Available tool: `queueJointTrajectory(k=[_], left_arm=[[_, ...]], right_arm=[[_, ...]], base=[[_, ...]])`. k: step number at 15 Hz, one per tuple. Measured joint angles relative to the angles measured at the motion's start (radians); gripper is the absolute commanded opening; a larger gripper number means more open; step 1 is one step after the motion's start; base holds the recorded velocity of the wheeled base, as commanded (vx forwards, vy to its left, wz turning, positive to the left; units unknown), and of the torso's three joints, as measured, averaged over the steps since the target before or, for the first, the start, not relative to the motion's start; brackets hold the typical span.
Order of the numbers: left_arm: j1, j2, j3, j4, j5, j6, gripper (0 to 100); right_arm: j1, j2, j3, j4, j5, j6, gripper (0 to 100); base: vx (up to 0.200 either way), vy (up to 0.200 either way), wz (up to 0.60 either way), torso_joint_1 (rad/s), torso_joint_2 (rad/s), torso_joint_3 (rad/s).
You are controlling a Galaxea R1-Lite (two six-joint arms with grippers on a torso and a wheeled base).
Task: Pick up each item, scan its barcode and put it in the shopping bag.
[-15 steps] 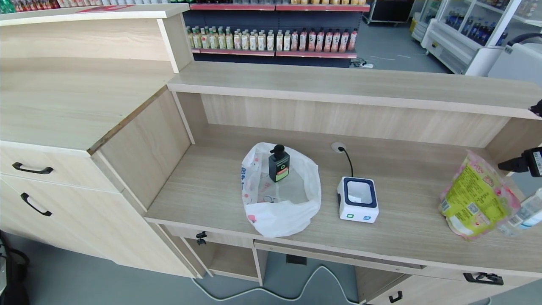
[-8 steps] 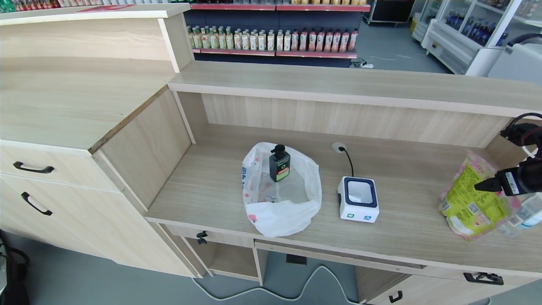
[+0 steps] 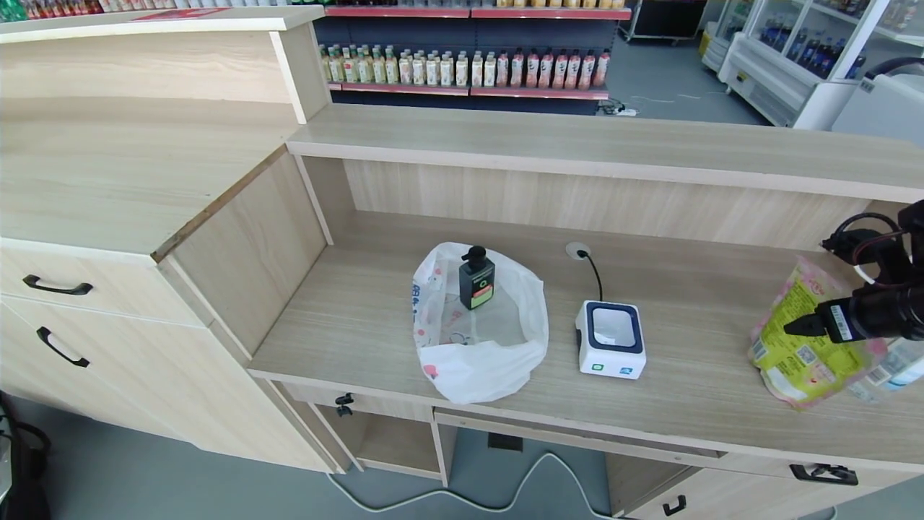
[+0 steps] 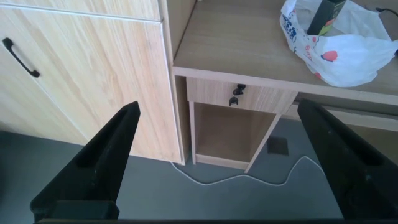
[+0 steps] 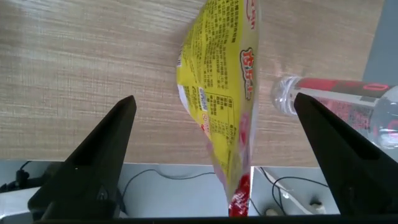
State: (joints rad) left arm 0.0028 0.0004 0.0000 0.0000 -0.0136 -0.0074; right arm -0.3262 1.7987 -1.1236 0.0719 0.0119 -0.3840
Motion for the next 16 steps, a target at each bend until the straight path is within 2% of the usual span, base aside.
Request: queueJointTrajectory(k=[3, 6, 7, 16], left_arm=[[0.000, 0.000, 0.000, 0.000, 0.000, 0.000, 100], [0.000, 0.000, 0.000, 0.000, 0.000, 0.000, 100], [0.000, 0.000, 0.000, 0.000, 0.000, 0.000, 100], [0.000, 0.000, 0.000, 0.000, 0.000, 0.000, 100]], right_arm=[[0.013, 0.044, 0.037, -0.071, 0.000, 0.004, 100], [0.016, 0.122, 0.093, -0.269, 0.000, 0.007, 100], [0.017, 0.151, 0.103, -0.306, 0.001, 0.021, 0], [0.035, 0.185, 0.142, -0.309, 0.006, 0.036, 0]], base=[[0.000, 0.000, 0.00, 0.000, 0.00, 0.000], [0.000, 0.000, 0.00, 0.000, 0.00, 0.000], [0.000, 0.000, 0.00, 0.000, 0.00, 0.000], [0.000, 0.000, 0.00, 0.000, 0.00, 0.000]])
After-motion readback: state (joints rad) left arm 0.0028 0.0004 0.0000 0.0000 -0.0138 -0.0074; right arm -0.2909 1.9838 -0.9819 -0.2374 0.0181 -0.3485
